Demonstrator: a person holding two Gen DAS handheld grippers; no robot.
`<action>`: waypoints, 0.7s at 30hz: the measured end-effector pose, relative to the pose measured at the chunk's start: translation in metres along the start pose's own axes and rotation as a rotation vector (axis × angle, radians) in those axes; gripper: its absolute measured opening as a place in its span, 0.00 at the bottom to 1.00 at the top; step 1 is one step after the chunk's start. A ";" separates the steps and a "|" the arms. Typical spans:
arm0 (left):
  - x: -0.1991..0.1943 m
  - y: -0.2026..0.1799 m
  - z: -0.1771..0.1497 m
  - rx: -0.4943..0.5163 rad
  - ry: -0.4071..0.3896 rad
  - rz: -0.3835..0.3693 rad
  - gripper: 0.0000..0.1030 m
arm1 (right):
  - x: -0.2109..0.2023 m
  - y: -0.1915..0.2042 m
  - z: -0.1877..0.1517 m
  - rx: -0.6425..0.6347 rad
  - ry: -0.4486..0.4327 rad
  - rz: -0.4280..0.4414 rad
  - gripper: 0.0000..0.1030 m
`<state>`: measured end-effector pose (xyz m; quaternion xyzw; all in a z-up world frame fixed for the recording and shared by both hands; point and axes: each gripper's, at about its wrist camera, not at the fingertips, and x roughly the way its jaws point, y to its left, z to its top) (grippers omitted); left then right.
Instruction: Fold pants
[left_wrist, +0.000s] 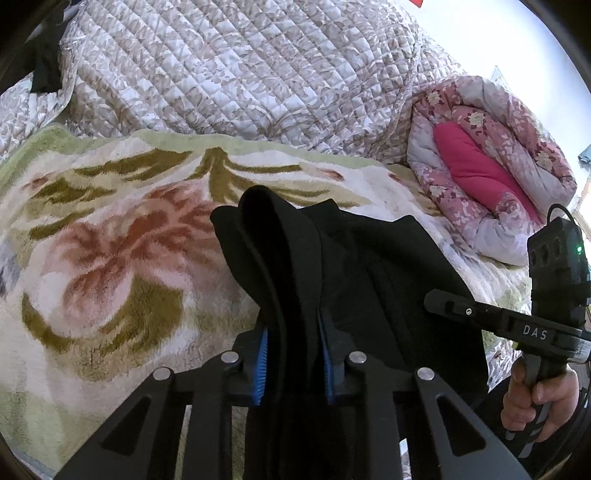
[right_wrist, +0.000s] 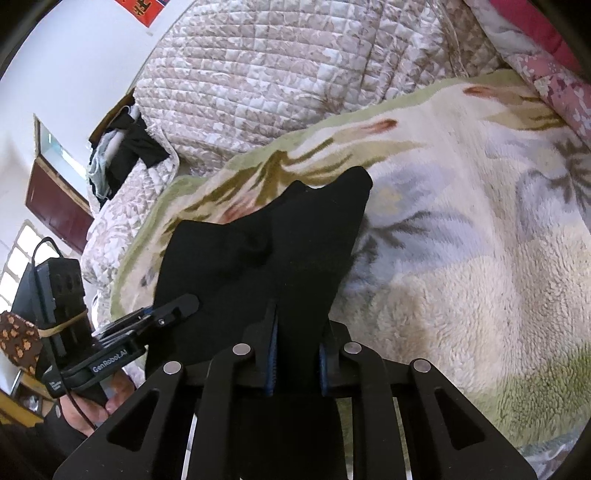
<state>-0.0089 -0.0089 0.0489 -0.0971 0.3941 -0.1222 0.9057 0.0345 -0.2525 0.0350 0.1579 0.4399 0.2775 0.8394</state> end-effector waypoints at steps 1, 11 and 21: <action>-0.001 0.000 0.000 0.000 -0.001 -0.002 0.24 | -0.001 0.002 0.001 -0.002 -0.003 0.002 0.15; -0.003 0.005 0.011 -0.006 0.002 -0.007 0.23 | 0.001 0.027 0.020 -0.038 -0.006 0.024 0.15; 0.024 0.047 0.090 -0.011 -0.035 0.029 0.24 | 0.056 0.025 0.101 -0.074 -0.013 0.036 0.15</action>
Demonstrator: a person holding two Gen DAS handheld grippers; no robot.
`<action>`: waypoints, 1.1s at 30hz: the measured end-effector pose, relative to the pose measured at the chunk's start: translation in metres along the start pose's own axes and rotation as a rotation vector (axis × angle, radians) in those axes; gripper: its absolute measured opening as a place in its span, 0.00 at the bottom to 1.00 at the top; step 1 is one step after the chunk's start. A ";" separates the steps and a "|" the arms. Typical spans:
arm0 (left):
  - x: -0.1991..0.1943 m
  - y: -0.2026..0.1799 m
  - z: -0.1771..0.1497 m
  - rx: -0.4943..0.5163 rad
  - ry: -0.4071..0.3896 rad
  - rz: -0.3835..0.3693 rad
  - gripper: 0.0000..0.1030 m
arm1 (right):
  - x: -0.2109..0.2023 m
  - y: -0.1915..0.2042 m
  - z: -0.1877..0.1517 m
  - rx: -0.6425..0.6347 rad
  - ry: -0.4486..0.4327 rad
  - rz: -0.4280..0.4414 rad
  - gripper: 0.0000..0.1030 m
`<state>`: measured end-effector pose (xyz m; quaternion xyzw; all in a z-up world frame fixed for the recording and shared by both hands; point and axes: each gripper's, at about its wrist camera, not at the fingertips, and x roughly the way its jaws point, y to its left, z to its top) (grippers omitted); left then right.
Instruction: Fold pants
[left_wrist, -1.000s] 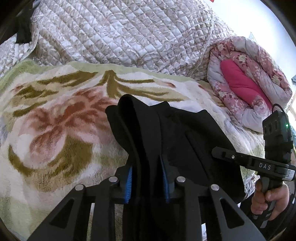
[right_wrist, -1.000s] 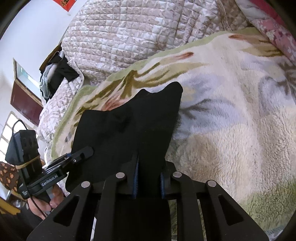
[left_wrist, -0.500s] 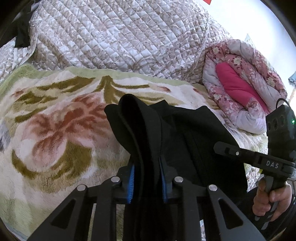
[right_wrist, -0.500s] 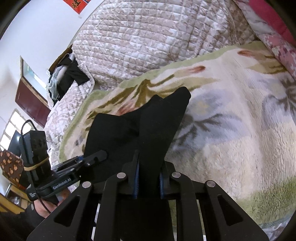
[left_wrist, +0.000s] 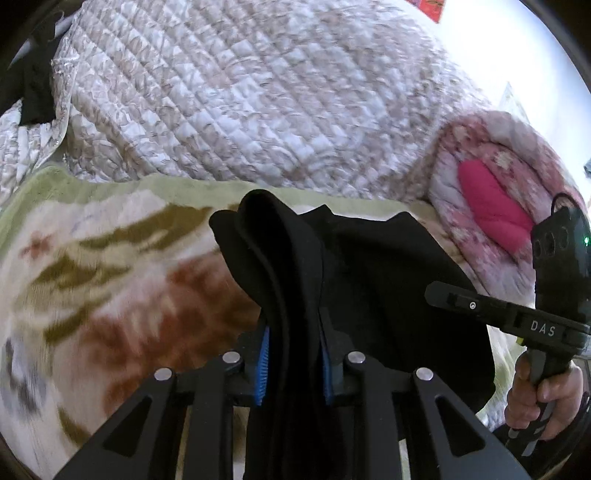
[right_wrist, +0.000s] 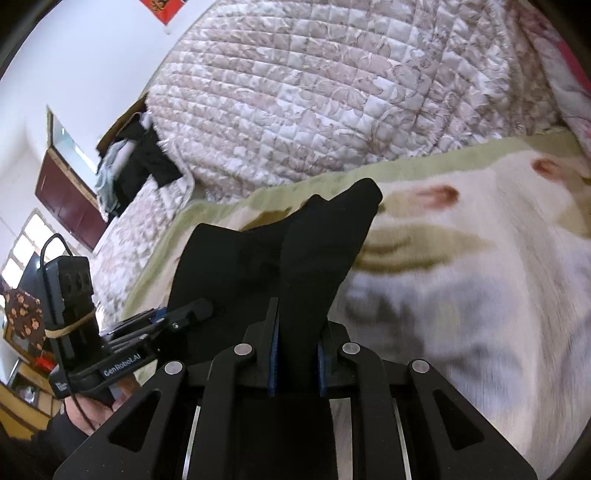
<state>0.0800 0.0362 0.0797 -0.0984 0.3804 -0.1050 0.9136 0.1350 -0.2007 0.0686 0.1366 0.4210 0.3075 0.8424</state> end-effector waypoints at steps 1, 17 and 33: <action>0.008 0.007 0.007 -0.003 0.004 0.006 0.24 | 0.009 -0.004 0.006 0.001 0.008 0.000 0.15; 0.009 0.040 -0.009 -0.070 0.008 0.206 0.46 | 0.007 -0.011 -0.011 -0.140 -0.013 -0.282 0.40; -0.037 -0.005 -0.058 -0.003 -0.029 0.235 0.46 | -0.011 0.051 -0.078 -0.242 -0.010 -0.243 0.45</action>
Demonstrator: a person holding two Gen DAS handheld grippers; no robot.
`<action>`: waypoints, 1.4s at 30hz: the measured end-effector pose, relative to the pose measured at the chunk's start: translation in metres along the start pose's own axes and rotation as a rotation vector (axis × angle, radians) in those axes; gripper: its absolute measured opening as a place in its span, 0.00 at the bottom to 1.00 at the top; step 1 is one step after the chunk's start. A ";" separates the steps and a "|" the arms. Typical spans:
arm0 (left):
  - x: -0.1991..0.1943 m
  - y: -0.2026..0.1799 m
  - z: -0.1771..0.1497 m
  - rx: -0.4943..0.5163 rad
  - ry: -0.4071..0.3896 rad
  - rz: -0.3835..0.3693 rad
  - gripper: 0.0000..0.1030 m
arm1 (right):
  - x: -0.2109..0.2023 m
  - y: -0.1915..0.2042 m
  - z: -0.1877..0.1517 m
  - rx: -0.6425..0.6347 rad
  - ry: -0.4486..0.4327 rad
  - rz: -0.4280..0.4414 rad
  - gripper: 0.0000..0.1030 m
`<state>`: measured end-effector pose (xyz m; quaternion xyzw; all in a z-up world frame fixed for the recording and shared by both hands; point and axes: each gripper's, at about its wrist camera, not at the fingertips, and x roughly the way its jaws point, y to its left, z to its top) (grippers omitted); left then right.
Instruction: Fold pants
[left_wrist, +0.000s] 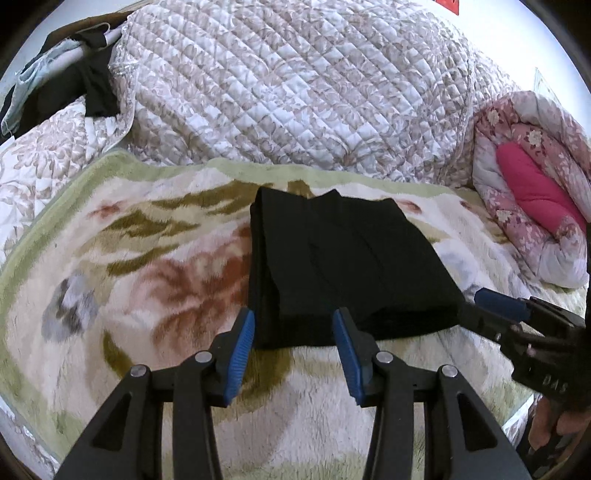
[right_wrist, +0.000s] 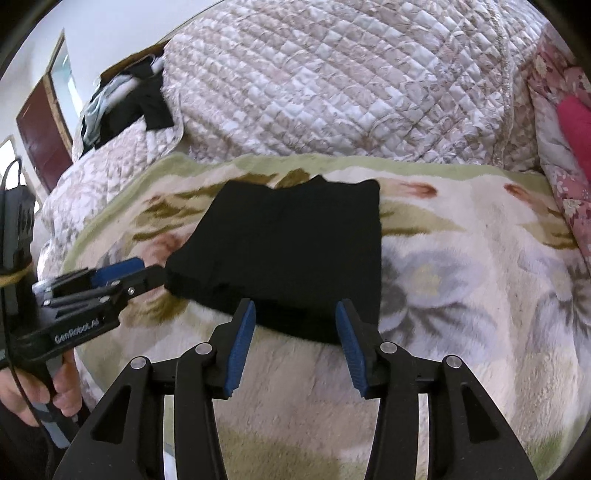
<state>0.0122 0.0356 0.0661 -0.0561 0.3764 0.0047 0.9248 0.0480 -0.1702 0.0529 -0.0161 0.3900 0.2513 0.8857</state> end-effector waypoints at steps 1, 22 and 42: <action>0.001 0.000 0.000 0.000 0.003 -0.001 0.46 | 0.001 0.002 0.000 -0.010 0.004 -0.003 0.45; 0.009 -0.001 -0.006 0.004 0.029 0.007 0.46 | 0.008 0.002 -0.003 -0.008 0.027 -0.008 0.50; 0.008 -0.003 -0.007 0.009 0.028 0.012 0.46 | 0.010 0.003 -0.005 -0.008 0.037 -0.005 0.50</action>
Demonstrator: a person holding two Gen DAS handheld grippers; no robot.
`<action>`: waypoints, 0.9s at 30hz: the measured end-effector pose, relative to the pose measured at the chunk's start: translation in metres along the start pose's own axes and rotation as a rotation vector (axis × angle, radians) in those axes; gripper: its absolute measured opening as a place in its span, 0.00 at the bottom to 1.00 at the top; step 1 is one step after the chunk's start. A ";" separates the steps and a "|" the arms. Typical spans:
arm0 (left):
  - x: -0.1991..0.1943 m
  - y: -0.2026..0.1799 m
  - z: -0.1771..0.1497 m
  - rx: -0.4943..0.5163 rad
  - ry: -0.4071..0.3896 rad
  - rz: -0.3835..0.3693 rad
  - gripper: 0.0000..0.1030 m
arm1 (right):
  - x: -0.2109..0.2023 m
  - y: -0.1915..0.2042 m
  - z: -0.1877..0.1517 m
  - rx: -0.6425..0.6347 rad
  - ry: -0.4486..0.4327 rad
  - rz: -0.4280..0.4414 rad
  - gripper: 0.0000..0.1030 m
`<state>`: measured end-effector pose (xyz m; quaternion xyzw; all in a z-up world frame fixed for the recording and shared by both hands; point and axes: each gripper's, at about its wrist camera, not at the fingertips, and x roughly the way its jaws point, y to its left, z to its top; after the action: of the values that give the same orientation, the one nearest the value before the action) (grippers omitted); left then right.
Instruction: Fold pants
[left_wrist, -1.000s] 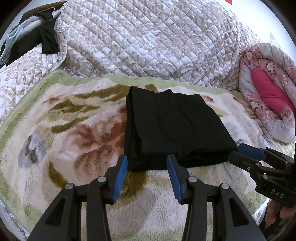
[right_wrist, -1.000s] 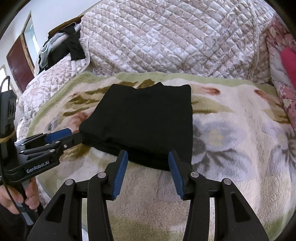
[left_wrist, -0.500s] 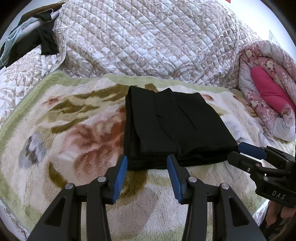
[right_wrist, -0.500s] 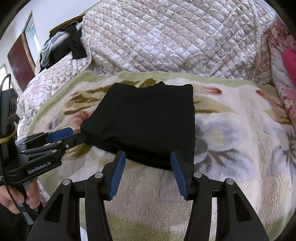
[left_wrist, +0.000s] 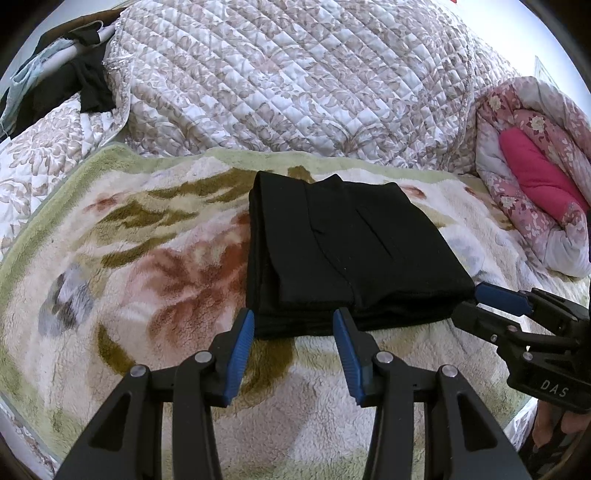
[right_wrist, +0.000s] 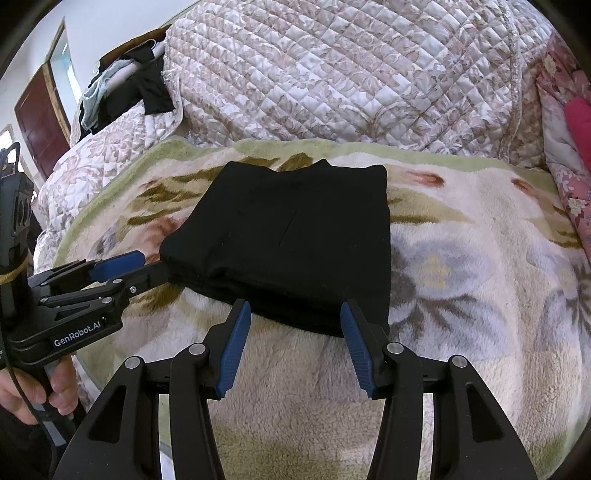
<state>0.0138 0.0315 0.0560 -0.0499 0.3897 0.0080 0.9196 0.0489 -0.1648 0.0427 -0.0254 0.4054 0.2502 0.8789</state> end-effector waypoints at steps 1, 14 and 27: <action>0.000 0.000 0.000 0.002 0.000 0.000 0.46 | 0.000 0.000 0.000 -0.001 0.002 0.001 0.50; 0.000 -0.002 -0.001 0.011 0.001 0.002 0.46 | 0.002 0.001 -0.001 -0.004 0.009 -0.001 0.50; 0.000 -0.002 -0.001 0.005 0.005 -0.016 0.46 | 0.002 0.001 -0.001 -0.004 0.009 0.000 0.50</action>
<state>0.0134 0.0296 0.0557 -0.0506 0.3916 -0.0006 0.9187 0.0489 -0.1629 0.0408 -0.0282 0.4089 0.2506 0.8770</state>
